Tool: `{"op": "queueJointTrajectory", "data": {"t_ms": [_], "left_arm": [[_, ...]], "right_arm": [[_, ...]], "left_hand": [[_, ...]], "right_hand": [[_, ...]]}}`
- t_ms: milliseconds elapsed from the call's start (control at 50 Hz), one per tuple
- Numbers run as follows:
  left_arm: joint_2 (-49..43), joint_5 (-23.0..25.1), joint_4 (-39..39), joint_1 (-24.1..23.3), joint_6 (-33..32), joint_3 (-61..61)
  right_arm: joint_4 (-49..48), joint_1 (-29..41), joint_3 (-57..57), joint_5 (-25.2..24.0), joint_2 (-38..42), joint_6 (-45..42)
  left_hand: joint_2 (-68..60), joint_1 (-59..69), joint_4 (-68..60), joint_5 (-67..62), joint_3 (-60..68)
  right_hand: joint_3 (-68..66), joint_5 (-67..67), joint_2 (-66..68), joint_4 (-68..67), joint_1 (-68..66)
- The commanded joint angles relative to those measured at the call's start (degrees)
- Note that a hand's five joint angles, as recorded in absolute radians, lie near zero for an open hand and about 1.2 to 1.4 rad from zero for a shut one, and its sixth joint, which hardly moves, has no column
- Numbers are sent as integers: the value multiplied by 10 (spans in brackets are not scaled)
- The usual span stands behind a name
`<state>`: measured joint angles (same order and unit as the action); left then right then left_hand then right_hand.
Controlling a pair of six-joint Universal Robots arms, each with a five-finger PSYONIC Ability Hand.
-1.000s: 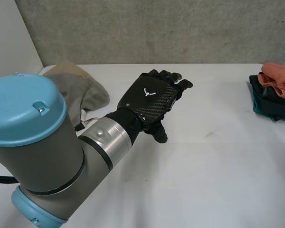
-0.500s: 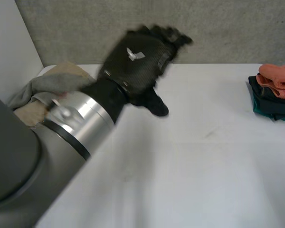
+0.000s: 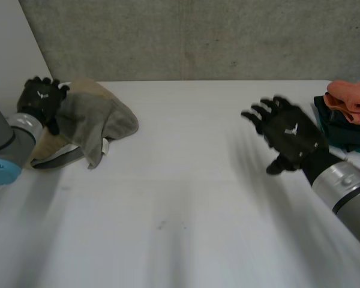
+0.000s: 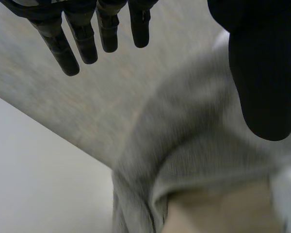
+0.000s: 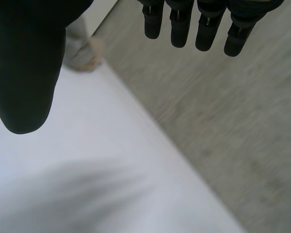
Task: Fold the laundry.
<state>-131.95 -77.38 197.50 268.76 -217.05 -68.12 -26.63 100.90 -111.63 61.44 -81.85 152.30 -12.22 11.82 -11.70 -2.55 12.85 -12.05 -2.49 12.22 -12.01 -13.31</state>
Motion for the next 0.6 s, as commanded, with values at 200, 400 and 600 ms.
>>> {"op": "queueJointTrajectory", "data": {"t_ms": [200,400,600], "left_arm": [[-200,37,3,17,30,227],[-180,40,3,-19,54,199],[-76,41,56,-43,59,72]], "right_arm": [[43,-16,-20,9,54,-38],[42,-20,-20,11,52,-38],[43,-28,-21,8,52,-38]], "left_hand": [[-487,491,-492,-483,480],[-678,682,-683,-675,672],[-115,119,-120,-111,108]], "right_hand": [[20,25,-22,20,33],[20,25,-22,20,33],[20,25,-22,20,33]]}}
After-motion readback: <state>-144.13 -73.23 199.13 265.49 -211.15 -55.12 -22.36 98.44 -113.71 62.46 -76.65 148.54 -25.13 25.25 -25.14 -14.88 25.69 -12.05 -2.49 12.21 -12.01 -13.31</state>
